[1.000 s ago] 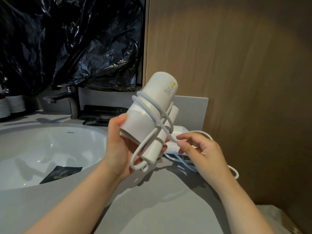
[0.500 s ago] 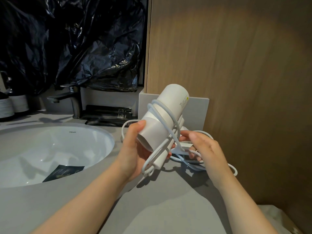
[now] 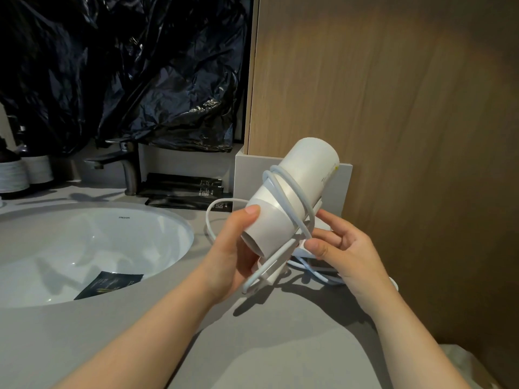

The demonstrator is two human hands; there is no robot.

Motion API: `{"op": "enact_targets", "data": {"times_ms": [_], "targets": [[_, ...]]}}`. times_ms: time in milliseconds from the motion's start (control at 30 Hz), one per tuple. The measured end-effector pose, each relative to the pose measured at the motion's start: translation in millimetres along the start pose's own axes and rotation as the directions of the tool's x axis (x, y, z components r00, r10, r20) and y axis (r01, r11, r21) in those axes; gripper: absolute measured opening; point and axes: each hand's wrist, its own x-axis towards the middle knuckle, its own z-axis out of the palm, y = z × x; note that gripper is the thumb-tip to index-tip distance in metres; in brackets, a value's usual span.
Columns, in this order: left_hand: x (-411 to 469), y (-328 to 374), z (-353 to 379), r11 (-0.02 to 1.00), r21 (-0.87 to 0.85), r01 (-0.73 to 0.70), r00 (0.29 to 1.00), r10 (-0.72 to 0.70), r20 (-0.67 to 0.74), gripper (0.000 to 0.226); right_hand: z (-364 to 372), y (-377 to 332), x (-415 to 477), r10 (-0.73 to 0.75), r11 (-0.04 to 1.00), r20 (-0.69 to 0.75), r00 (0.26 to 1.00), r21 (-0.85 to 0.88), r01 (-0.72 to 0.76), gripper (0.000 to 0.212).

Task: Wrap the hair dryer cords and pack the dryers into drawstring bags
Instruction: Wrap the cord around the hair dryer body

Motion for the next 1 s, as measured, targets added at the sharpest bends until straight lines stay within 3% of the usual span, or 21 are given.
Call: {"op": "enact_targets", "data": {"times_ms": [133,333,433,567,633,700,833,1000], "targets": [[0.6,0.7,-1.0,0.987,0.157,-0.035,0.999,0.033,0.011,0.069,-1.6,-2.7,0.1,-0.02,0.998,-0.083,0.996,0.06,0.025,0.059],[3.1,5.2,-0.5,0.934,0.283,-0.216,0.974,0.228,-0.01,0.058,-1.0,-1.4,0.1,-0.031,0.999,-0.127,0.991,0.04,0.036,0.062],[2.1,4.8,-0.5,0.913,0.323,-0.248,0.966,0.259,0.007,0.049,-0.6,-0.6,0.5,-0.04,0.998,-0.136,0.99,0.037,0.045,0.066],[0.5,3.9,0.5,0.863,0.436,-0.255,0.951,0.304,-0.046,0.059,1.7,0.1,-0.9,-0.052,0.998,-0.14,0.989,0.012,0.054,0.071],[1.2,3.8,1.4,0.878,0.414,-0.241,0.951,0.299,-0.081,0.051,0.3,-1.0,-2.0,-0.07,0.997,-0.155,0.985,0.003,0.071,0.069],[3.2,3.3,0.2,0.94,0.263,-0.219,0.961,0.254,-0.107,0.044,-2.3,-3.0,-2.5,-0.091,0.996,-0.171,0.981,0.008,0.094,0.061],[3.2,3.7,-1.5,0.989,0.02,-0.148,0.975,0.149,-0.167,0.052,-4.6,-5.6,-2.3,-0.079,0.996,-0.126,0.989,0.028,0.083,0.047],[2.4,7.3,-0.6,0.989,0.075,-0.129,0.979,0.139,-0.147,0.032,-8.0,-3.0,-1.4,-0.056,0.998,-0.127,0.99,0.027,0.06,0.031]]}}
